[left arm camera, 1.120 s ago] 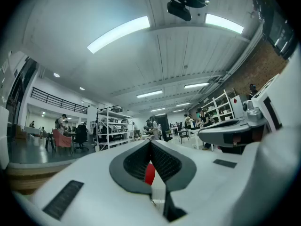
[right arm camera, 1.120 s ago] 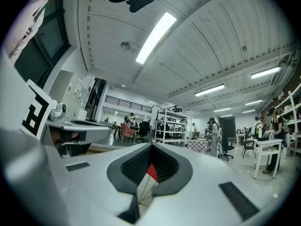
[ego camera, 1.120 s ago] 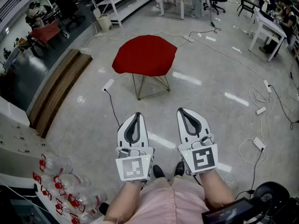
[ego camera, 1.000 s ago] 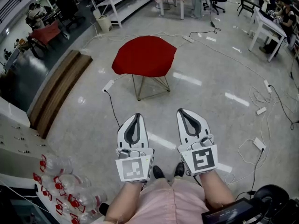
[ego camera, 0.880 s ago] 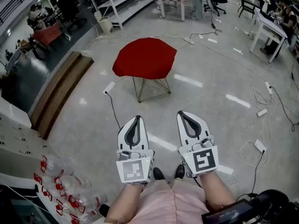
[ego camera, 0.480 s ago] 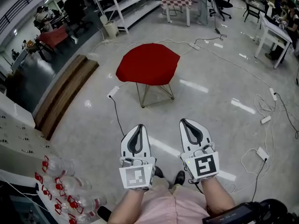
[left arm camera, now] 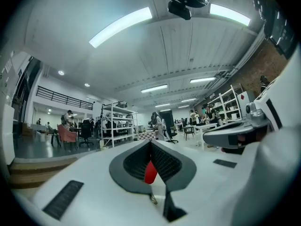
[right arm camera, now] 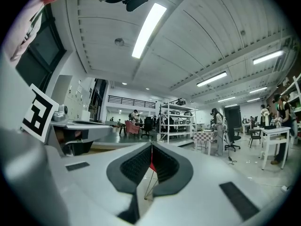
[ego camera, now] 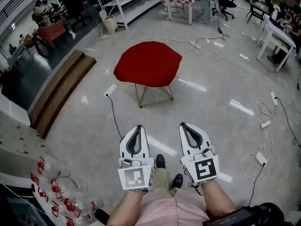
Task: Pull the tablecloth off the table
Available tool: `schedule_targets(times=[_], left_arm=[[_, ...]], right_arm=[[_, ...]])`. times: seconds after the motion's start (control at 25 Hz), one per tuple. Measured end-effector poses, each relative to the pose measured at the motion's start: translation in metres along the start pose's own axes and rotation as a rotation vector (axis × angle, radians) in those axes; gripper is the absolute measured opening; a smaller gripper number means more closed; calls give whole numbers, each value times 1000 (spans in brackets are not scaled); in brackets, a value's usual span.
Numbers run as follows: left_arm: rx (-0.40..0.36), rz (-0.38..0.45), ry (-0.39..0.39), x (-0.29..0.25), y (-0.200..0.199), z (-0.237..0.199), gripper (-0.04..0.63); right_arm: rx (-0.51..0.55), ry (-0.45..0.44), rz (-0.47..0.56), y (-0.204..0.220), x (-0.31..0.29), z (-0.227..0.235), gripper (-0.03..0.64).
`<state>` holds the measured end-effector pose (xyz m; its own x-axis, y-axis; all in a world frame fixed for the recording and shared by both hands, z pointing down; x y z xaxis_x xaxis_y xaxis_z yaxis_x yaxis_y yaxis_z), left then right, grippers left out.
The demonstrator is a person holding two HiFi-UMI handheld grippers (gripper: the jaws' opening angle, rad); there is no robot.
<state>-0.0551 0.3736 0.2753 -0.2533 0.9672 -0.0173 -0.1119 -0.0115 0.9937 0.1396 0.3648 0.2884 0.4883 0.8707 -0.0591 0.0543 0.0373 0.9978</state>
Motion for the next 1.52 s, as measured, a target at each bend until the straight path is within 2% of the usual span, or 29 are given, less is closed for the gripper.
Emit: schedule_targets(times=[0.68, 1.12, 1.52], left_arm=[[0, 33, 12, -124, -1, -86, 25], [1, 80, 19, -155, -7, -134, 25], [6, 62, 47, -167, 9, -154, 25]], right_arm=[[12, 31, 6, -16, -144, 27, 17], [30, 48, 38, -32, -197, 13, 17], [39, 69, 32, -28, -217, 4, 17]])
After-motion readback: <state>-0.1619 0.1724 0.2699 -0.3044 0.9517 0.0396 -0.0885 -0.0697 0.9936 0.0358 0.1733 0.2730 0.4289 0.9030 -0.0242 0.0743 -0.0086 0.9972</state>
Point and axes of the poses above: the fingertips, and each gripper's own axes: x backward along the fingers, z to its right, y out of its underside, the point moved 9 cm from there along x, backward along the fingers
